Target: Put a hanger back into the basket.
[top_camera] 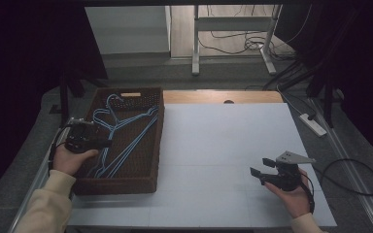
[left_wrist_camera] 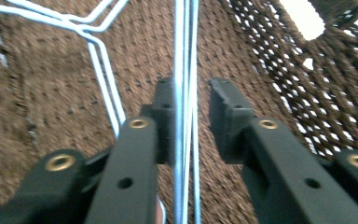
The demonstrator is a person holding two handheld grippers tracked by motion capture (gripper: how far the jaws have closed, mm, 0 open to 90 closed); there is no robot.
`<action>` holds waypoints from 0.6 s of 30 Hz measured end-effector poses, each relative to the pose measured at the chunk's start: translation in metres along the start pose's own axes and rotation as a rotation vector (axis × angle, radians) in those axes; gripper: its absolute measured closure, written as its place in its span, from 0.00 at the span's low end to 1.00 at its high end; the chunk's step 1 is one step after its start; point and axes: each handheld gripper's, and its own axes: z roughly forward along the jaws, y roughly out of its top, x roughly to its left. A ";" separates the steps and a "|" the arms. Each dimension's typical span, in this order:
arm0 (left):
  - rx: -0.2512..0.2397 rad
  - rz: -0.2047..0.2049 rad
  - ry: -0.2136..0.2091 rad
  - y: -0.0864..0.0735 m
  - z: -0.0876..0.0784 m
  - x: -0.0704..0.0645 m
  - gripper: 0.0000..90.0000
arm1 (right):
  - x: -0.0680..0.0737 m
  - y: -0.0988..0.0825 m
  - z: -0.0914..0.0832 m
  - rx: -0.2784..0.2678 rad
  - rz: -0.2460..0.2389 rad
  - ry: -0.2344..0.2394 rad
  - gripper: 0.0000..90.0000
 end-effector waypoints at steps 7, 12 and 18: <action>-0.084 0.044 0.022 0.000 -0.007 -0.007 0.51 | 0.001 0.000 0.000 -0.001 0.000 0.002 0.36; -0.151 0.075 0.009 -0.001 -0.018 -0.011 0.41 | 0.001 0.000 0.000 0.000 0.000 0.002 0.36; -0.247 0.121 -0.020 -0.007 -0.036 -0.026 0.38 | 0.001 0.000 0.000 -0.001 0.003 -0.001 0.36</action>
